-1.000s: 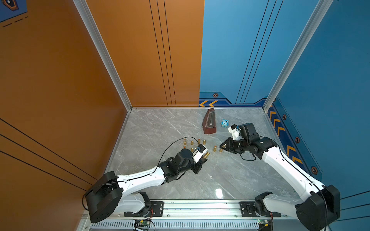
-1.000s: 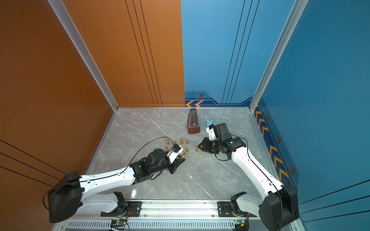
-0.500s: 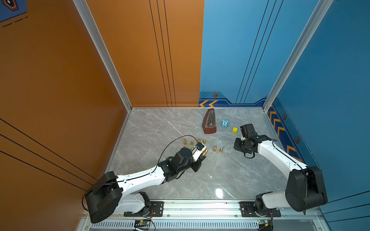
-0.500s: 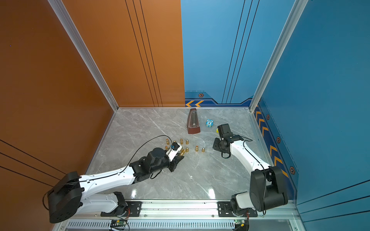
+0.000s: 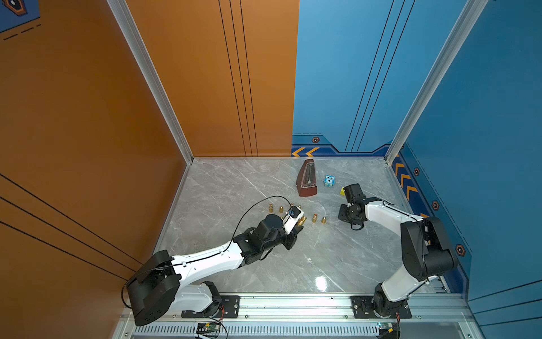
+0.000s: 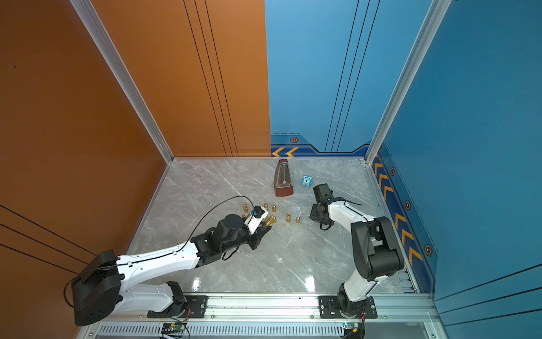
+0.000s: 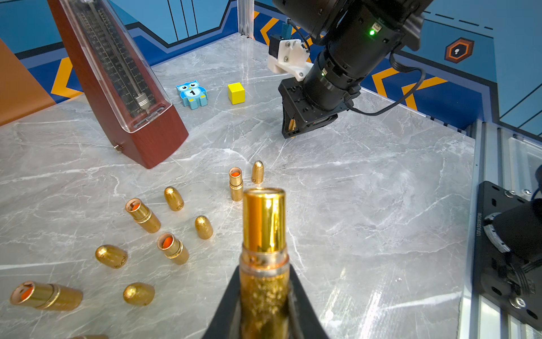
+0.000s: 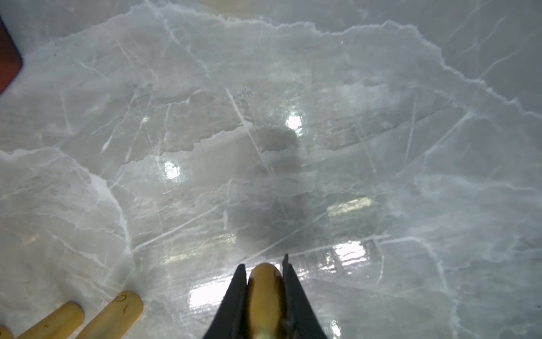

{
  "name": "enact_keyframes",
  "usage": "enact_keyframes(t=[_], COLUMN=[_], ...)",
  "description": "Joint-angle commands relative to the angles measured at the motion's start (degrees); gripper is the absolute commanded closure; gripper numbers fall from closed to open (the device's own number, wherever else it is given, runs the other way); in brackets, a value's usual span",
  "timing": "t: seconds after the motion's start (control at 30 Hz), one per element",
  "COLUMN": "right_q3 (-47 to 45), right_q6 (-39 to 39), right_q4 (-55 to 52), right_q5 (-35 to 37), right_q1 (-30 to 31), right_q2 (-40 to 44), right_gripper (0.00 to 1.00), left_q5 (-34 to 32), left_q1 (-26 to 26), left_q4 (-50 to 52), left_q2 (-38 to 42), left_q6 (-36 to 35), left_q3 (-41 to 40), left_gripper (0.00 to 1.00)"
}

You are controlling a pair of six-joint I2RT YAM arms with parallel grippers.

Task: Open the lipstick cap
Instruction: Place the cover at the center of the board.

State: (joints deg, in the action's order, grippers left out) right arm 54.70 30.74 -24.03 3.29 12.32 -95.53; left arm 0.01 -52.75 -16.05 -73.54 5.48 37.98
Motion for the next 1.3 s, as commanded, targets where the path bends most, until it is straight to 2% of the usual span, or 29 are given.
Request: enact_keyframes(t=[0.0, 0.43, 0.83, 0.97, 1.07, 1.27], right_q3=[0.5, -0.5, -1.1, -1.1, -1.1, -1.7], right_q6=[1.3, 2.4, 2.7, 2.6, 2.6, 1.6], right_q4=[1.9, 1.5, 1.5, 0.4, -0.6, -5.4], right_q5=[1.0, 1.9, 1.7, 2.3, 2.8, 0.6], right_q1=[0.1, 0.5, 1.3, 1.3, 1.4, 1.3], right_q2=[-1.5, -3.9, -3.4, -1.5, 0.8, 9.0], right_gripper=[0.79, 0.78, 0.66, 0.64, 0.58, 0.49], left_q5=[-0.4, -0.2, -0.1, -0.2, 0.0, 1.9], left_q1=[0.6, 0.6, 0.6, 0.6, 0.6, 0.4], left_q4=[0.2, 0.3, 0.3, 0.3, 0.3, 0.3], left_q2=[-0.8, -1.2, -0.9, -0.6, -0.6, -0.7], left_q6=[0.6, 0.7, 0.8, 0.7, 0.7, 0.2], left_q3=[1.7, 2.1, 1.9, 1.7, 1.7, 1.6], left_gripper=[1.00, 1.00, 1.00, 1.00, 1.00, 1.00])
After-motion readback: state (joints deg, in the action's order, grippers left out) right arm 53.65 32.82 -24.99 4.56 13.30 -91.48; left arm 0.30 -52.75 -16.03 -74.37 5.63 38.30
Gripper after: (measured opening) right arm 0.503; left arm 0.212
